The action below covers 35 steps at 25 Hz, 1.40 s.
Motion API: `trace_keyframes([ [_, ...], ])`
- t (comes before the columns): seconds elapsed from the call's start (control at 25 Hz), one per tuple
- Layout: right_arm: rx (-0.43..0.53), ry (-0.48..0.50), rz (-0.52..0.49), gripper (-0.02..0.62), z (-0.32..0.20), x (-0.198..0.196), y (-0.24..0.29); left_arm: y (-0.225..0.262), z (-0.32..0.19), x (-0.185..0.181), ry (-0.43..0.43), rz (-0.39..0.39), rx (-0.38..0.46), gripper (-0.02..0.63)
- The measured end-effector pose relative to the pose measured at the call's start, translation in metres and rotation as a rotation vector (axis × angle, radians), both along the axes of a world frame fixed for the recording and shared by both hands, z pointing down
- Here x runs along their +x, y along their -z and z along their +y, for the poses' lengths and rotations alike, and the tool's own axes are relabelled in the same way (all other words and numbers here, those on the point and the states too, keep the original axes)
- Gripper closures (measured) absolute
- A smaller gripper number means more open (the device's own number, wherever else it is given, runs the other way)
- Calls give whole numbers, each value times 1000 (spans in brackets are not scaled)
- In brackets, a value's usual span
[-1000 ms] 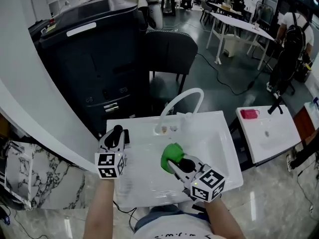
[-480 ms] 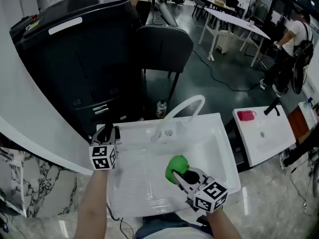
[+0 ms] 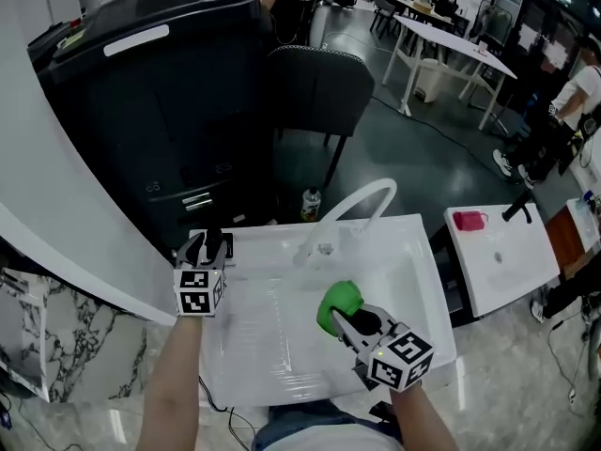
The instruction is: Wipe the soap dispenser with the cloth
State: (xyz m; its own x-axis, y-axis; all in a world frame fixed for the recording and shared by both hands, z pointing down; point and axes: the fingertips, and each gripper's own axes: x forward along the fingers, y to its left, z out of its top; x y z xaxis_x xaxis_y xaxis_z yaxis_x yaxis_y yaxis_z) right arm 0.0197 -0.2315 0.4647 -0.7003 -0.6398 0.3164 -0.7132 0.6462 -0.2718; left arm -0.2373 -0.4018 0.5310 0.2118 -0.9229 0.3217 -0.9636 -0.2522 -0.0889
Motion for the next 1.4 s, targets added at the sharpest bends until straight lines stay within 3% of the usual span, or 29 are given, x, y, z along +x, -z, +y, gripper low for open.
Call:
trace_keyframes([
  [0.2,23,-16,-7,545,-9,4,9,10,30,-5,17,-26,13,407],
  [0.44,119,-38,-20,546,-13,5,27,58,86,-5,100,108,152,408],
  [0.6,192,-27,22,546,-14,-1,37,99,122,11,115,95,265,488],
  [0.64,205,-29,25,546,-14,-1,40,109,130,16,117,86,287,539],
  [0.72,229,-35,14,546,-15,-1,48,125,143,31,103,80,318,591],
  [1.04,390,-77,27,546,-8,8,93,184,158,91,-27,88,394,591],
  [1.2,475,-125,69,548,-5,19,115,200,166,106,-62,79,417,591],
  [1.4,541,-153,52,548,1,29,141,212,178,115,-83,54,444,591],
])
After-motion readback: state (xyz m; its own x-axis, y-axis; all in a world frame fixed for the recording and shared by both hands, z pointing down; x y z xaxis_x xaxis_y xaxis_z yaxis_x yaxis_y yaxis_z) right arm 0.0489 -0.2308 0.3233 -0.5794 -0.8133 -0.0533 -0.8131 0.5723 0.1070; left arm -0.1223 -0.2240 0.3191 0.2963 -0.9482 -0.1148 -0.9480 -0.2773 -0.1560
